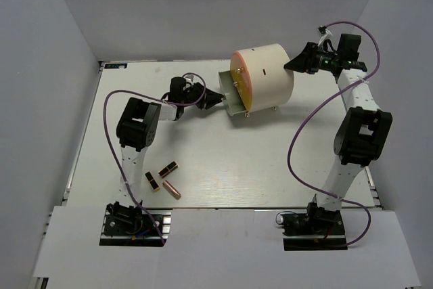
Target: Organize the makeup
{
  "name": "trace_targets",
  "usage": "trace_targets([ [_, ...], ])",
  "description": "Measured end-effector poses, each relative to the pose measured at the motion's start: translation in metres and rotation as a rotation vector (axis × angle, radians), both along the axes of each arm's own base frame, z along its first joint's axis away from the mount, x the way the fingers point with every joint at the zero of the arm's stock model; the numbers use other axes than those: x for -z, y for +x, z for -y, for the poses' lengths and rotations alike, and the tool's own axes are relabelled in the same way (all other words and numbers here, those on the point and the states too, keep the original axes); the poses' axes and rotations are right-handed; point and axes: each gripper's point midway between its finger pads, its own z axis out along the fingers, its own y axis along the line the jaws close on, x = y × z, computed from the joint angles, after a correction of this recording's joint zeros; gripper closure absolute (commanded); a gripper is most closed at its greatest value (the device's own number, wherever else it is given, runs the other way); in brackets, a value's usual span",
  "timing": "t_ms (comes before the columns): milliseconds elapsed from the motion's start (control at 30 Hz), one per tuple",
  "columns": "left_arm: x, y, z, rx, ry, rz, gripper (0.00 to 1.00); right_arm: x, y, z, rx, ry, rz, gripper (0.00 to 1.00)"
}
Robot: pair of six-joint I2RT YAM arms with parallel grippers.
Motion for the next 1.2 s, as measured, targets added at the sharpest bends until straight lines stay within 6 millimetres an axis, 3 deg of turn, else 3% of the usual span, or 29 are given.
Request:
trace_targets([
  [300, 0.002, -0.004, -0.023, 0.012, 0.033, 0.004, 0.91, 0.002, -0.001, 0.001, 0.001, -0.005, -0.005, 0.37],
  [433, 0.002, -0.005, -0.025, 0.016, 0.039, 0.007, 0.47, 0.004, 0.000, 0.003, 0.007, -0.019, -0.002, 0.24],
  [567, 0.009, -0.006, -0.029, 0.015, 0.060, -0.010, 0.31, 0.008, -0.001, 0.005, 0.008, -0.035, -0.006, 0.17],
  [733, 0.017, -0.005, -0.038, 0.011, 0.096, -0.043, 0.28, 0.006, -0.001, 0.010, 0.013, -0.062, 0.003, 0.15],
  [933, 0.007, 0.000, -0.062, -0.017, 0.164, -0.033, 0.25, -0.004, -0.003, 0.027, 0.036, -0.110, 0.041, 0.15],
  [1133, -0.038, 0.004, -0.109, -0.064, 0.324, 0.052, 0.26, -0.028, -0.025, 0.041, 0.034, -0.199, 0.152, 0.17],
  [1167, -0.049, 0.003, -0.118, -0.071, 0.362, 0.073, 0.29, -0.034, -0.031, 0.042, 0.022, -0.227, 0.192, 0.18],
  [1200, -0.060, 0.000, -0.127, -0.073, 0.408, 0.100, 0.43, -0.038, -0.039, 0.041, 0.003, -0.248, 0.225, 0.25],
])
